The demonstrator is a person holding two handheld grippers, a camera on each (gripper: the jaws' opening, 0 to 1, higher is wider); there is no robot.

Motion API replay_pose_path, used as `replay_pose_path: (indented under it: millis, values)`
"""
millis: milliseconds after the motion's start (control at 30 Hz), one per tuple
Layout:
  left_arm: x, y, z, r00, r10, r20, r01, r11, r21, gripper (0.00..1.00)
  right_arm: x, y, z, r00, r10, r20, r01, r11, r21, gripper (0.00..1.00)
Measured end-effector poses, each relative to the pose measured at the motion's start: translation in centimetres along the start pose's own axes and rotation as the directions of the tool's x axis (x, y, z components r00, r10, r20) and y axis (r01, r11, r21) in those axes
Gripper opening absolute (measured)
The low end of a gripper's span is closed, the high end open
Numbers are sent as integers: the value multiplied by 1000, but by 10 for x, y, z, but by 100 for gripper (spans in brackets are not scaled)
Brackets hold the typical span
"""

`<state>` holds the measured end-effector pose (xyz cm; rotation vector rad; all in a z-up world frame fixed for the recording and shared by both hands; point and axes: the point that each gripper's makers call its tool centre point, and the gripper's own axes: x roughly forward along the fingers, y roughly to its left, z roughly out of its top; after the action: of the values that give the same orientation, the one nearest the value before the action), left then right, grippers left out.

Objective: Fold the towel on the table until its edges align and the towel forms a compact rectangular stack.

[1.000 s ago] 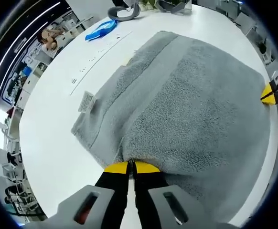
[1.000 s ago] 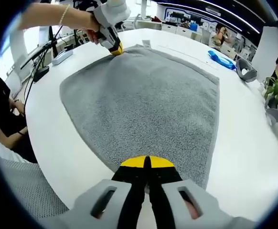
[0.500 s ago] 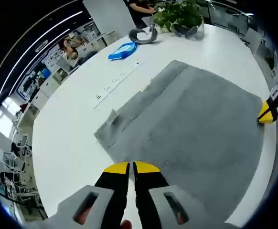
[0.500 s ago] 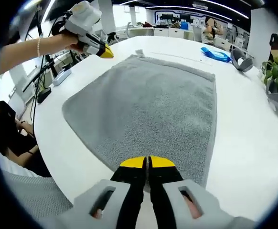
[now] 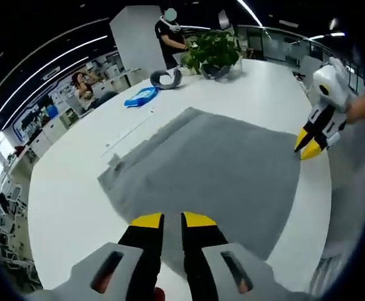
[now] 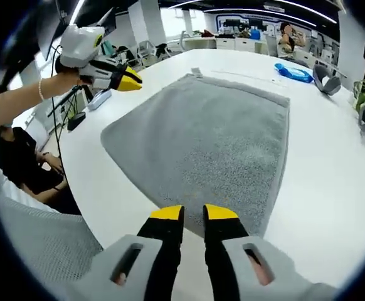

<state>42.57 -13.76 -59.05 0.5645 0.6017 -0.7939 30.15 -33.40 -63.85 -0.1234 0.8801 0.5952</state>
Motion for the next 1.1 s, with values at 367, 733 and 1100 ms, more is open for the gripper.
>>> replay_pose_path:
  millis: [367,733,1100]
  values:
    - [-26,-74,-33,983,-147,108,162,976,-144,20,-10,-10,-14,999,-16,-29,14,998,-63,18]
    - [-30,-88,-77,995,-89,34,93,986,-140,35,-12,-21,-32,996,-71,-56,67,996,-61,22]
    - [-27,-80,-92,998,-57,-5,55,987,-149,25,-9,-26,-42,987,-139,-83,123,978,-170,20]
